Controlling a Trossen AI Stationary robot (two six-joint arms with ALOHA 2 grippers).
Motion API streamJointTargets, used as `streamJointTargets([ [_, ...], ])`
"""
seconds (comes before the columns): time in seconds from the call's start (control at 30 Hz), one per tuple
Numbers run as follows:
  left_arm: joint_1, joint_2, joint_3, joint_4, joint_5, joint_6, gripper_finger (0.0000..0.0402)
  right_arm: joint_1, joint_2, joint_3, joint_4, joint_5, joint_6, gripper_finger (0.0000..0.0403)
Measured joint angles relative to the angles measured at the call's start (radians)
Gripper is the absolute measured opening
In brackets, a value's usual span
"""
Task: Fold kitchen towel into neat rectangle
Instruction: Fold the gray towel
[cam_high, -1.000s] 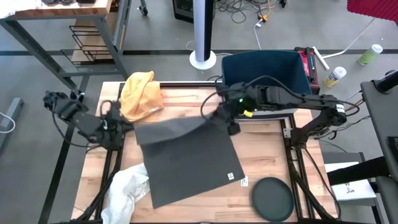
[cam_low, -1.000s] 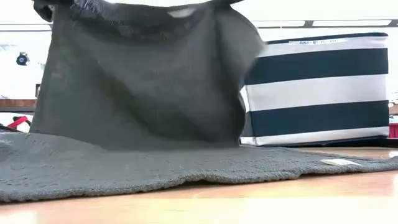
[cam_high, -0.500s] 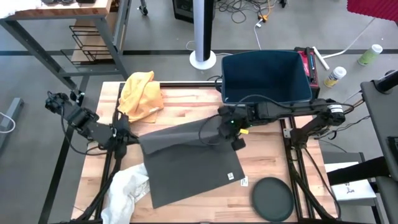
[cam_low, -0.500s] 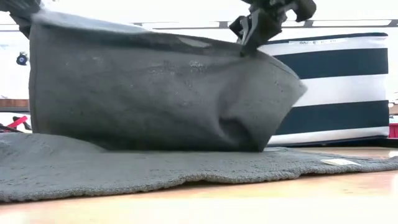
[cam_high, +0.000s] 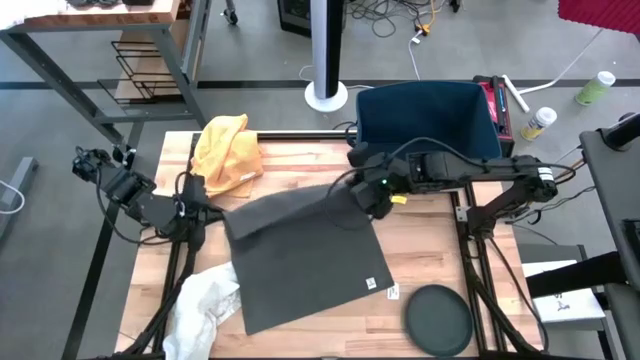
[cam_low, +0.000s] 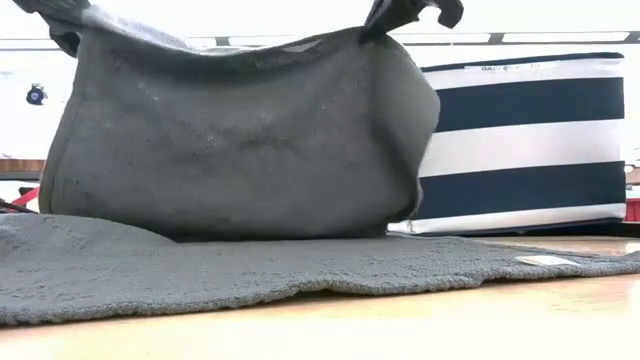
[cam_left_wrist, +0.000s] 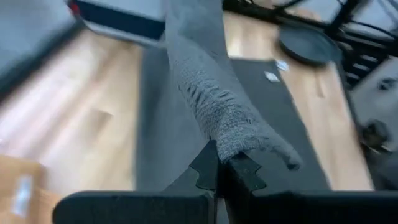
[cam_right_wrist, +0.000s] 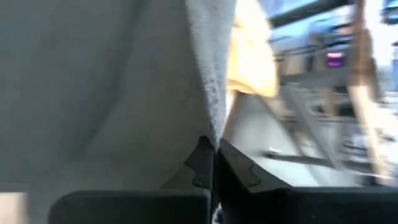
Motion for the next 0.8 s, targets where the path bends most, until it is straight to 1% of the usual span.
streamJointTargets([
  [0.1,0.0,0.02,-0.006,0.001,0.085,-0.039,0.0,0.017,0.0,-0.033,-0.084,-0.085,0.095,0.0],
  [0.23,0.0,0.056,-0.01,0.001,0.139,-0.07,0.0,0.056,0.009,-0.102,-0.101,-0.172,0.202,0.0],
  [0.37,0.0,0.086,-0.011,0.001,0.167,-0.086,0.0,0.106,0.014,-0.171,-0.02,-0.198,0.275,0.0],
  [0.5,-0.004,0.13,-0.015,0.017,0.232,-0.152,0.0,0.149,0.025,-0.223,0.071,-0.245,0.386,0.0],
  [0.57,-0.012,0.161,-0.036,0.081,0.256,-0.171,0.0,0.171,0.03,-0.246,0.076,-0.254,0.432,0.0],
  [0.73,-0.043,0.262,-0.143,0.357,0.353,-0.161,0.0,0.217,0.041,-0.295,0.084,-0.263,0.528,0.0],
  [0.8,-0.051,0.304,-0.175,0.397,0.373,-0.174,0.0,0.238,0.049,-0.318,0.106,-0.265,0.566,0.0],
])
